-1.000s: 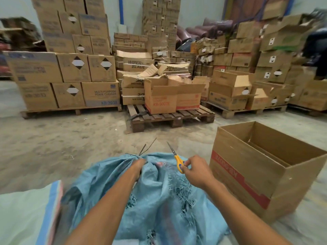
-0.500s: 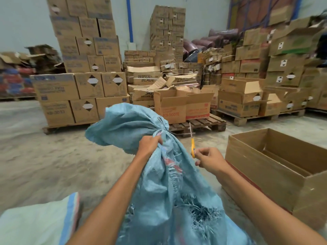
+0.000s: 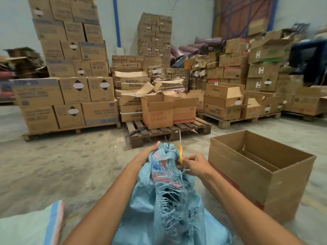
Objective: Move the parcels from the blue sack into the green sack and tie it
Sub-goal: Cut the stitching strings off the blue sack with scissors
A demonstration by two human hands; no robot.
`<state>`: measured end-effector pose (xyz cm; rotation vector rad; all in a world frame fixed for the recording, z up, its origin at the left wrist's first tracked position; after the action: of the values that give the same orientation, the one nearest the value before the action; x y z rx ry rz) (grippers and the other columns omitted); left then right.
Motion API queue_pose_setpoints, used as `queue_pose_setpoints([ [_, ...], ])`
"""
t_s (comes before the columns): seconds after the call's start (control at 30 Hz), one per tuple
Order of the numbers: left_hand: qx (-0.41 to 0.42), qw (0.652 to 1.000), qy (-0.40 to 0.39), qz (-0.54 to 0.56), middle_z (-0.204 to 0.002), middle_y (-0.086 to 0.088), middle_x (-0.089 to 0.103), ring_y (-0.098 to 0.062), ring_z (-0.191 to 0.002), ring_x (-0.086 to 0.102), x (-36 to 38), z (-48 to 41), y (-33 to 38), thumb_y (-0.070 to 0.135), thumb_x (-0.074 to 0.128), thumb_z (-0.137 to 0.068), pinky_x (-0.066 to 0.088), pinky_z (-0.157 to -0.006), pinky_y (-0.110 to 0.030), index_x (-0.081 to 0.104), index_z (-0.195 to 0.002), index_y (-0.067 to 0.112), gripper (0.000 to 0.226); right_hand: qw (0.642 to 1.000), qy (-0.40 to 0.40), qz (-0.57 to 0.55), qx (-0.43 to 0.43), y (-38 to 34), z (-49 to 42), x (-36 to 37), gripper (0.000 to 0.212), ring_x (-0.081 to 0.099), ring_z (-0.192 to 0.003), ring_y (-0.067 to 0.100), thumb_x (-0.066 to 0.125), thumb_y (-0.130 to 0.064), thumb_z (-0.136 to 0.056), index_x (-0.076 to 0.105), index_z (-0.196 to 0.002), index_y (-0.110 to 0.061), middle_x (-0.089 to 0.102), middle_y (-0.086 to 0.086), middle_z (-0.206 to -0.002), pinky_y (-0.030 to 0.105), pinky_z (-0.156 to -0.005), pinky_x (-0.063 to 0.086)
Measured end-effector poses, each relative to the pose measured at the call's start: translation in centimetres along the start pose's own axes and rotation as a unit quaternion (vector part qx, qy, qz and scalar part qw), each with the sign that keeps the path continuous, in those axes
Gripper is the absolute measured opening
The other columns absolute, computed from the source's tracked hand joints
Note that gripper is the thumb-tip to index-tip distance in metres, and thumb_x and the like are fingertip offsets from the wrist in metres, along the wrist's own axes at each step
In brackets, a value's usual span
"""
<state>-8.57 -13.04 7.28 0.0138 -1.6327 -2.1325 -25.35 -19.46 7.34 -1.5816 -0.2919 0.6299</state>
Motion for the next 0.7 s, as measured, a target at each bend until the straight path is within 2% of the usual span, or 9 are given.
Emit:
queue_pose_setpoints([
  [0.07,0.018,1.000,0.021,0.005,-0.077,-0.016,0.074,-0.027,-0.064,0.072,0.0,-0.5,0.7,0.032,0.054,-0.099,0.059,-0.064,-0.035,0.074,-0.086,0.003,0.037,0.999,-0.002,-0.041,0.008,-0.3,-0.4,-0.1,0.026,0.074,-0.074,0.003,0.055,-0.018,-0.104,0.073,-0.103,-0.001,0.078,0.009,-0.089,0.034,-0.089,0.054],
  [0.1,0.027,0.999,0.037,0.009,-0.073,-0.015,0.073,-0.026,-0.059,0.071,-0.2,-0.7,1.2,0.030,0.054,-0.099,0.058,-0.059,-0.033,0.074,-0.083,0.004,0.037,0.998,0.002,-0.067,0.005,-0.7,-0.5,-0.2,0.025,0.075,-0.077,0.006,0.054,-0.017,-0.104,0.072,-0.105,0.000,0.079,0.009,-0.089,0.035,-0.091,0.054],
  [0.23,0.071,0.993,0.085,0.050,-0.095,-0.018,0.071,-0.033,-0.076,0.069,-1.4,-0.7,2.9,0.029,0.068,-0.089,0.057,-0.074,-0.040,0.071,-0.101,0.003,0.029,0.988,0.010,-0.150,-0.043,-3.9,-0.7,-0.9,0.020,0.076,-0.087,0.010,0.055,-0.013,-0.103,0.071,-0.109,-0.003,0.078,0.014,-0.099,0.030,-0.085,0.052],
  [0.3,0.106,0.986,0.112,0.061,-0.105,-0.021,0.072,-0.038,-0.090,0.071,-2.2,-0.9,3.5,0.024,0.081,-0.076,0.059,-0.080,-0.048,0.069,-0.111,0.001,0.043,0.983,0.005,-0.171,-0.065,-5.8,-0.4,-1.4,0.018,0.076,-0.091,0.015,0.059,-0.015,-0.100,0.072,-0.107,-0.004,0.078,0.014,-0.098,0.030,-0.087,0.053],
  [0.37,0.170,0.969,0.170,0.053,-0.106,-0.025,0.071,-0.040,-0.095,0.071,-3.0,-0.3,4.5,0.019,0.089,-0.065,0.058,-0.082,-0.054,0.064,-0.111,0.000,0.055,0.978,-0.006,-0.188,-0.086,-8.0,0.1,-1.6,0.018,0.075,-0.090,0.018,0.062,-0.016,-0.098,0.075,-0.102,-0.003,0.078,0.013,-0.095,0.030,-0.085,0.054],
  [0.43,0.215,0.957,0.194,0.022,-0.107,-0.027,0.069,-0.038,-0.093,0.070,-3.0,0.3,5.3,0.022,0.092,-0.052,0.057,-0.083,-0.057,0.060,-0.101,0.002,0.062,0.973,-0.029,-0.206,-0.100,-10.1,0.9,-1.2,0.016,0.074,-0.083,0.017,0.066,-0.015,-0.095,0.077,-0.097,-0.004,0.078,0.009,-0.089,0.026,-0.075,0.053],
  [0.5,0.247,0.950,0.193,-0.001,-0.104,-0.026,0.070,-0.034,-0.086,0.070,-2.6,0.9,5.8,0.023,0.090,-0.048,0.056,-0.083,-0.057,0.058,-0.102,-0.002,0.068,0.974,-0.045,-0.195,-0.106,-11.5,1.6,-0.4,0.014,0.070,-0.075,0.015,0.077,-0.022,-0.085,0.079,-0.089,-0.008,0.076,0.005,-0.082,0.023,-0.071,0.051],
  [0.6,0.265,0.945,0.190,-0.015,-0.087,-0.018,0.069,-0.027,-0.076,0.066,-2.3,1.4,6.0,0.027,0.091,-0.047,0.056,-0.082,-0.056,0.058,-0.095,0.002,0.063,0.981,-0.058,-0.161,-0.091,-11.7,2.1,1.3,0.041,0.060,-0.068,0.014,0.087,-0.045,-0.062,0.080,-0.082,-0.010,0.068,0.006,-0.080,0.028,-0.070,0.047],
  [0.7,0.250,0.950,0.185,-0.001,-0.081,-0.013,0.069,-0.026,-0.075,0.065,-2.4,1.7,6.0,0.032,0.092,-0.053,0.057,-0.081,-0.052,0.059,-0.085,0.009,0.052,0.982,-0.086,-0.150,-0.070,-10.2,2.4,3.1,0.050,0.052,-0.060,0.012,0.087,-0.053,-0.061,0.076,-0.082,-0.009,0.063,0.001,-0.075,0.026,-0.060,0.043],
])
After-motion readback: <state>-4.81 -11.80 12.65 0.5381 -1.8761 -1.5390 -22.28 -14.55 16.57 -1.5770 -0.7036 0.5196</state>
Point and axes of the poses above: each hand's wrist, its own z-axis away from the middle knuckle, its own x-axis out of the palm, y = z × x, the point moved 7 cm from there along -z, towards the middle knuckle
